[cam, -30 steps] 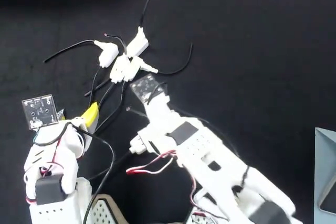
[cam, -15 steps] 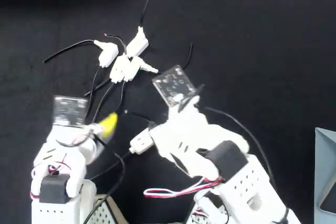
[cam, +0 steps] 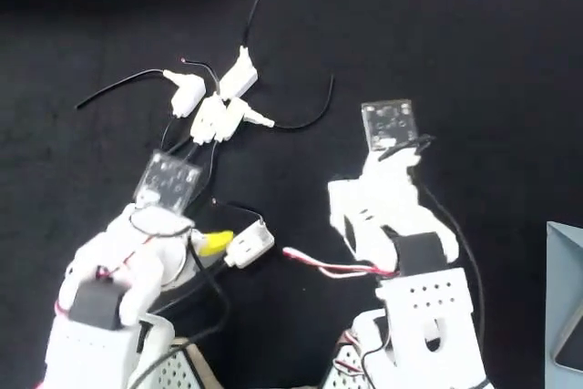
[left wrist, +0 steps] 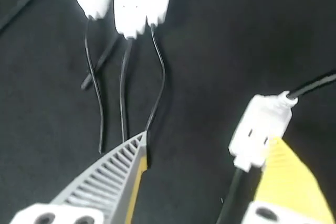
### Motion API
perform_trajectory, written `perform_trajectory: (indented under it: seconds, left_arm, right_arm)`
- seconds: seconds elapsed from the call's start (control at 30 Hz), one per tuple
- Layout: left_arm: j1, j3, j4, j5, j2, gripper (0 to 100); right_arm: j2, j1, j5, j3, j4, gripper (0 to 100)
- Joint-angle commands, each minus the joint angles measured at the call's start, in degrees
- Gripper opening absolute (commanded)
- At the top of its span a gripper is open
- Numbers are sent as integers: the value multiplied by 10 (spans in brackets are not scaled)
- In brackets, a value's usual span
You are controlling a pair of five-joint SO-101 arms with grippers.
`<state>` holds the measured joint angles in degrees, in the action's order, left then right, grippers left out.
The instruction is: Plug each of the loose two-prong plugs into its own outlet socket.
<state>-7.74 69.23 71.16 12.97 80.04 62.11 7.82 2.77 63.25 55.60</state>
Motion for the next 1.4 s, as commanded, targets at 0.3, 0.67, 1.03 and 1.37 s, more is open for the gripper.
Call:
perform_trajectory:
  seconds: [0.3, 0.67, 1.03, 1.37]
  left_arm:
    - [-109, -143, -93, 49, -464, 358]
    - [-100, -182, -231, 53, -623, 235]
    - [14, -267, -372, 84, -635, 218]
    - [68, -314, -351, 53, -628, 310]
  right_arm:
    - [7, -118, -3, 36, -149, 15]
    - [7, -124, -2, 36, -148, 15]
    - [7, -123, -2, 36, -147, 15]
    - [7, -122, -5, 45, -149, 15]
